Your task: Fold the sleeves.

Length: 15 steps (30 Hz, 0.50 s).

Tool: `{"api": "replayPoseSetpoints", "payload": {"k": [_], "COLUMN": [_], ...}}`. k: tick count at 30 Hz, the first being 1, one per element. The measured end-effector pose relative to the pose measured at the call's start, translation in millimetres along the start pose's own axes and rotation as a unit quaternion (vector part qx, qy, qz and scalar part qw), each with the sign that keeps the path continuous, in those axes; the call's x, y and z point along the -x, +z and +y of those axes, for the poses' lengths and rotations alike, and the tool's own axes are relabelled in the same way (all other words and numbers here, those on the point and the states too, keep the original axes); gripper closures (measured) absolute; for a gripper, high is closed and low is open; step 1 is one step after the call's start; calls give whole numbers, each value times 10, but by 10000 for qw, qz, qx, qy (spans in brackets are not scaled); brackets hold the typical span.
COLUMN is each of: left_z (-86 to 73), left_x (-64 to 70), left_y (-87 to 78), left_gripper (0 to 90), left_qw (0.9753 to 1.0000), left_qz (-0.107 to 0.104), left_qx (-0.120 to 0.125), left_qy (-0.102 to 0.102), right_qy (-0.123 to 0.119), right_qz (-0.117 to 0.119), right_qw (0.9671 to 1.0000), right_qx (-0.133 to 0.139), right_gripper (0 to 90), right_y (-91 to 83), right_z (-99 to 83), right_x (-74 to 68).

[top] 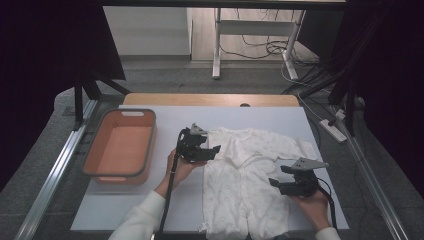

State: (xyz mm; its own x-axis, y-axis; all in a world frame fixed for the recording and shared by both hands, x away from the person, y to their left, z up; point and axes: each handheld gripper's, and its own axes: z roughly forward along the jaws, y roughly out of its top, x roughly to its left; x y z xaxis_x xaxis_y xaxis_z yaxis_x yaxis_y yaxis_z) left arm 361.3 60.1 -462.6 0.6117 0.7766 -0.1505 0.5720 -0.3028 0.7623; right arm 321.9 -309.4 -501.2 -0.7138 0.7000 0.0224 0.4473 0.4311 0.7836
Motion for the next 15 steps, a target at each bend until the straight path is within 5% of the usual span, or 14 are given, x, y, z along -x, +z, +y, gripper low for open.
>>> {"api": "replayPoseSetpoints", "payload": {"k": [15], "left_z": [-308], "left_x": [-112], "left_y": [-199], "left_gripper": [347], "left_qw": [9999], "left_qz": [13], "left_qx": [-141], "left_qy": [-7], "right_qy": [-45], "right_qz": [37], "right_qw": [10000], "right_qx": [28], "right_gripper": [283], "right_y": [68], "right_z": [66], "right_x": [-91]}}
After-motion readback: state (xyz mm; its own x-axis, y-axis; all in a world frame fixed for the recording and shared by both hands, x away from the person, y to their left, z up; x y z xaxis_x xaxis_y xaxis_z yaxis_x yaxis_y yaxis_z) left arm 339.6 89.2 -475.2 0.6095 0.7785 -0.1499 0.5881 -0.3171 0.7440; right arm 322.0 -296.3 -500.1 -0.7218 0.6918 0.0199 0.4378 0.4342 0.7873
